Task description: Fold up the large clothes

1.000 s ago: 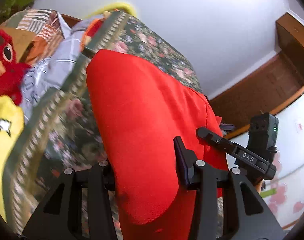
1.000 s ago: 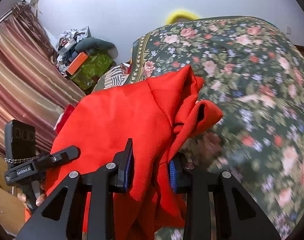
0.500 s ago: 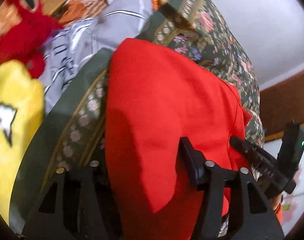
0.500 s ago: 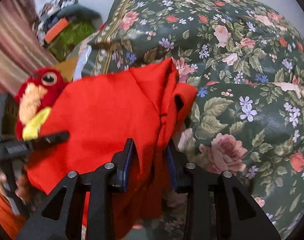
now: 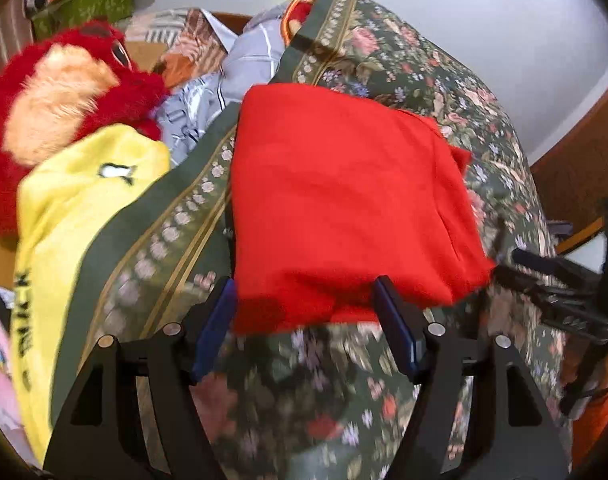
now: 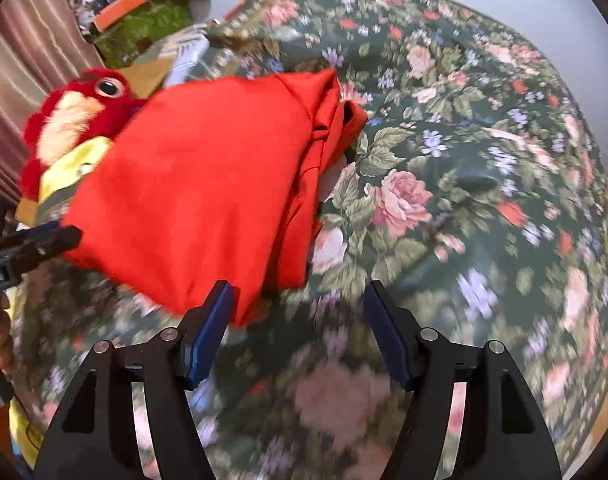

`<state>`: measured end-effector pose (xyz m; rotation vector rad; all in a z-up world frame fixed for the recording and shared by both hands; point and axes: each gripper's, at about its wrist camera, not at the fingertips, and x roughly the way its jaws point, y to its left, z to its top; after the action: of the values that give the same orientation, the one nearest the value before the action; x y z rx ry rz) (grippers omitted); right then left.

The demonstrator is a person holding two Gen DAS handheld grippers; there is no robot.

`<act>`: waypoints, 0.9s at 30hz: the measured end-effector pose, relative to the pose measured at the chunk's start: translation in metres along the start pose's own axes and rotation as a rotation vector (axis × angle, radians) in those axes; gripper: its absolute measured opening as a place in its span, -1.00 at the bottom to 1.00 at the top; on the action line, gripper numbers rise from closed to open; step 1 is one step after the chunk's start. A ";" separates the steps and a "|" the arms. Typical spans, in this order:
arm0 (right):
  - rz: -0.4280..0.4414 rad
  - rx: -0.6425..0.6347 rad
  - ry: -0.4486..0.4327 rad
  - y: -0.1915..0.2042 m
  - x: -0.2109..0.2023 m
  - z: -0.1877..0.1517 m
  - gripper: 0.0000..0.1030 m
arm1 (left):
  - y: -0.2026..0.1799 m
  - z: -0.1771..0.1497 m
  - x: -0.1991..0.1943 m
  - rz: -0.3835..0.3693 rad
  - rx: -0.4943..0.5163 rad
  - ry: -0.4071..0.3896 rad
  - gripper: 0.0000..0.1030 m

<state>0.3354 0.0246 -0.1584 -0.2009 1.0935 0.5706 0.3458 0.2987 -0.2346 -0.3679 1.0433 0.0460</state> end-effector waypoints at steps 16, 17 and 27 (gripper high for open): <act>0.077 -0.036 -0.589 0.070 -0.266 -0.049 0.24 | -0.123 -0.067 -0.276 0.037 0.211 -0.569 0.34; 0.076 -0.039 -0.622 0.072 -0.276 -0.055 0.24 | -0.129 -0.079 -0.293 0.024 0.215 -0.614 0.34; 0.071 -0.020 -0.851 0.094 -0.340 -0.136 0.24 | -0.167 -0.183 -0.377 0.041 0.229 -0.886 0.35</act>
<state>0.0662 -0.0692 0.0899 0.0703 0.2695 0.6422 0.0369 0.1350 0.0498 -0.0868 0.1736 0.1130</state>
